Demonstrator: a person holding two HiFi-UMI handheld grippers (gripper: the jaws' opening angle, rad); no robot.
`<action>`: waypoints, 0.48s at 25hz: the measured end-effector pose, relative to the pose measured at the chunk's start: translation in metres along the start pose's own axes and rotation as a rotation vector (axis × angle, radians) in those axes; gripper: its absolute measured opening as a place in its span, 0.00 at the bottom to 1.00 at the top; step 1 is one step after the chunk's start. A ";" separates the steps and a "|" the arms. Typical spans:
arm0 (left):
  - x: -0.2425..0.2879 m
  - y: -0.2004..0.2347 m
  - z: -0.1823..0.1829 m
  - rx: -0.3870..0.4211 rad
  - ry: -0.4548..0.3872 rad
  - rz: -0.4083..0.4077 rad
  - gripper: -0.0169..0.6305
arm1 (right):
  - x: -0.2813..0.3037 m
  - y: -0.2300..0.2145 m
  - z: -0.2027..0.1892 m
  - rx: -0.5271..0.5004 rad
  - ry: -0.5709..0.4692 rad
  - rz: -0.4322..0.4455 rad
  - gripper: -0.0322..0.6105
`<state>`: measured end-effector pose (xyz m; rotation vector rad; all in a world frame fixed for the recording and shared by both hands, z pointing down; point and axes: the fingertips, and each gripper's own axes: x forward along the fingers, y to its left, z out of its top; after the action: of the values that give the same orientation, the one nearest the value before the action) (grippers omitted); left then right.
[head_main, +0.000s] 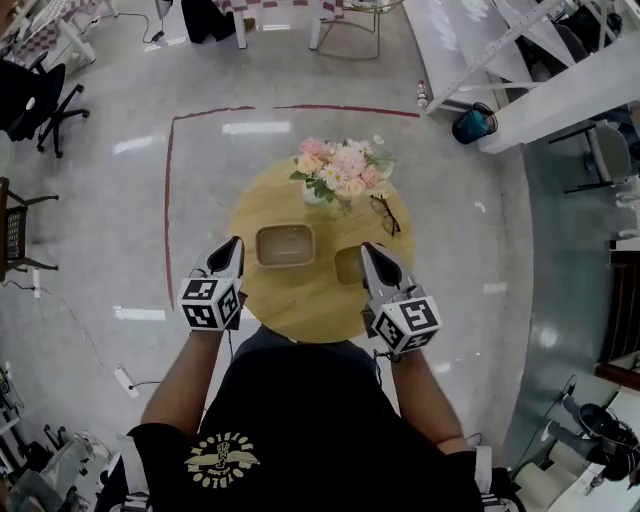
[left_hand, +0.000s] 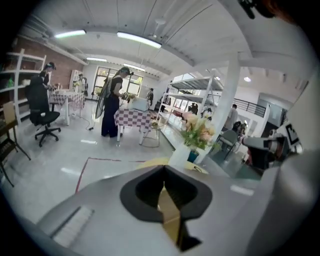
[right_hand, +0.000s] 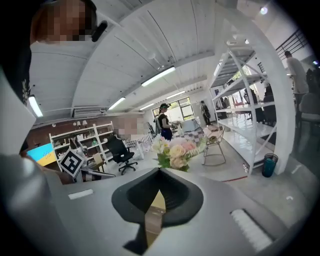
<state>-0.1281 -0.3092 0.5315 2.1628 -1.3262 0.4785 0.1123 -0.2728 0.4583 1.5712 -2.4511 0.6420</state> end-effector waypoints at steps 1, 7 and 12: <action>0.007 0.007 -0.008 -0.028 0.027 -0.013 0.03 | 0.007 0.000 -0.009 0.007 0.027 -0.014 0.05; 0.038 0.038 -0.060 -0.075 0.153 -0.063 0.03 | 0.058 0.008 -0.074 0.104 0.192 -0.044 0.05; 0.059 0.048 -0.088 -0.062 0.241 -0.109 0.03 | 0.099 0.018 -0.112 0.170 0.274 -0.038 0.06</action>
<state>-0.1459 -0.3126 0.6463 2.0407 -1.0733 0.6236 0.0427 -0.2995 0.5888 1.4691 -2.2112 1.0091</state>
